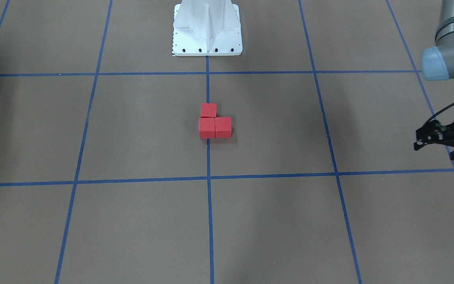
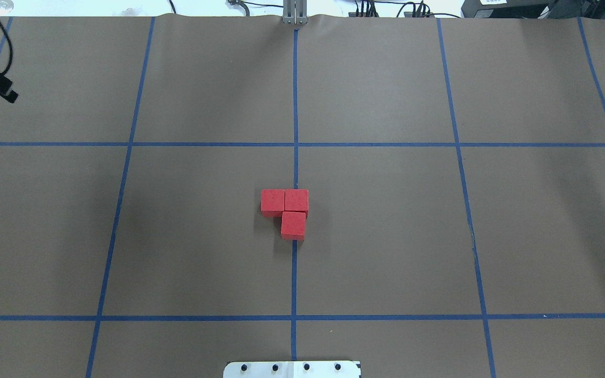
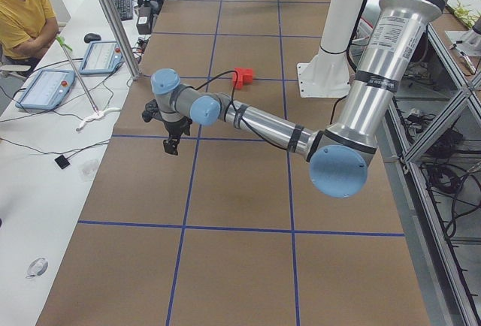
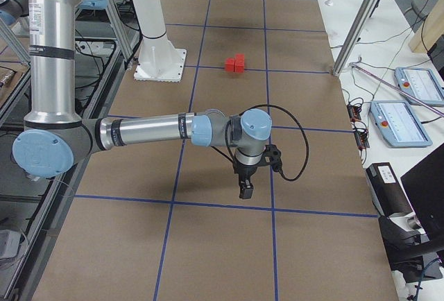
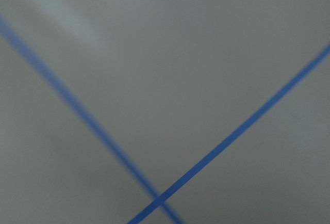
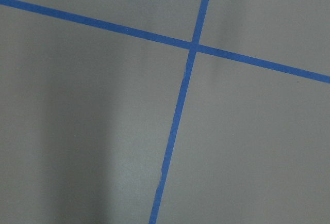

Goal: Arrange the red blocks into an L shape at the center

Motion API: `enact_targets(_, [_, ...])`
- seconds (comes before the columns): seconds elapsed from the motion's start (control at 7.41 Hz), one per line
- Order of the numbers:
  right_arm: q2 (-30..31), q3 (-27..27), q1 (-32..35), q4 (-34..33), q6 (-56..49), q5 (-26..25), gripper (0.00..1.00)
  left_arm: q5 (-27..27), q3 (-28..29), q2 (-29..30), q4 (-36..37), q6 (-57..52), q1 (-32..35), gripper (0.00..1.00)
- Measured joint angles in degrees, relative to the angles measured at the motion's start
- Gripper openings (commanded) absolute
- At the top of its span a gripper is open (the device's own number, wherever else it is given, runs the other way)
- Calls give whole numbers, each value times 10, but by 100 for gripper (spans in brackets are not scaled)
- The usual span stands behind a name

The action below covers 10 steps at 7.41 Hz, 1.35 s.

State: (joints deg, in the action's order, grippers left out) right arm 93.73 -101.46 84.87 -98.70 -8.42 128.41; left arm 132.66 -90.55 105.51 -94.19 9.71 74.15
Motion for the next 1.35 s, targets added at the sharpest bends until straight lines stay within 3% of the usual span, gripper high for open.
enact_targets(0.54, [4, 0, 3, 0, 1, -1, 100, 3, -28, -119, 4, -59, 79, 100])
enact_targets(0.81, [5, 0, 4, 0, 1, -1, 100, 3, -36, -135, 34, -129, 115, 100])
enact_targets(1.35, [4, 0, 4, 0, 2, 0, 100, -2, -43, -155, 53, -149, 132, 100])
